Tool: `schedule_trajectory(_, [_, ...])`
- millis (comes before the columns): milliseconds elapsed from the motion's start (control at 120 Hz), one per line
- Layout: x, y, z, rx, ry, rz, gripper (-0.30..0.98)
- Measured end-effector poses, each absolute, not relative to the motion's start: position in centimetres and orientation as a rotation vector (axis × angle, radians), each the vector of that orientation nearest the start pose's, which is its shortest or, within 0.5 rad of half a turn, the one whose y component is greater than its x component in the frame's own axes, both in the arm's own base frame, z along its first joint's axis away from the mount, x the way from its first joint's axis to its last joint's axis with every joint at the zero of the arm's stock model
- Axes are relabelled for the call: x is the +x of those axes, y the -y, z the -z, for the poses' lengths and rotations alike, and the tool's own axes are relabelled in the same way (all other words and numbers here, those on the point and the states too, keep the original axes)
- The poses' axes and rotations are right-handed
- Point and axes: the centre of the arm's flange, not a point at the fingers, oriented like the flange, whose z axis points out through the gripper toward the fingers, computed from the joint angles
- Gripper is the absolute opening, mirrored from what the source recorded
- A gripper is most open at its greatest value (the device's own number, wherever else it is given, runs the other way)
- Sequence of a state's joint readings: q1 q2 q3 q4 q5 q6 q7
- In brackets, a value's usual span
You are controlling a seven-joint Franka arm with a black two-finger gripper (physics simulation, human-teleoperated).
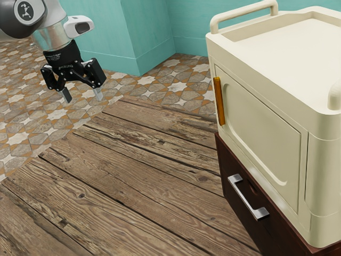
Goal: Pull the drawer handle with one arm to open the drawer
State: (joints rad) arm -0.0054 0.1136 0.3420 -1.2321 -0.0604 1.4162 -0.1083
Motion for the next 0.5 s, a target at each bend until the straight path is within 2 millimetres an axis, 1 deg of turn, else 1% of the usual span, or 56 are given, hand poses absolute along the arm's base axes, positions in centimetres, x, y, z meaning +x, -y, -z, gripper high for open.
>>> schedule_trajectory(142, [54.2,-16.6,-70.7,-3.079,0.672,0.124,0.69])
schedule_trajectory(183, [53.9,-16.6,-71.2,-3.08,0.672,0.14,0.69])
schedule_trajectory(200, [53.8,-16.5,-71.7,-3.078,0.671,0.155,0.69])
schedule_trajectory(217, [53.4,-16.4,-72.7,-3.077,0.669,0.184,0.69])
schedule_trajectory(250, [52.1,-15.8,-76.3,-3.068,0.654,0.293,0.69])
schedule_trajectory(275, [51.1,-15.2,-78.4,-3.061,0.637,0.356,0.69])
schedule_trajectory(300, [50.2,-14.4,-80.1,-3.048,0.613,0.4,0.69])
schedule_trajectory(342, [49.4,-12.7,-81.8,-3.033,0.563,0.436,0.69])
schedule_trajectory(400, [49.3,-10.0,-82.5,-3.029,0.486,0.443,0.69])
schedule_trajectory(500, [49.9,-5.5,-82.4,-3.038,0.354,0.428,0.69])
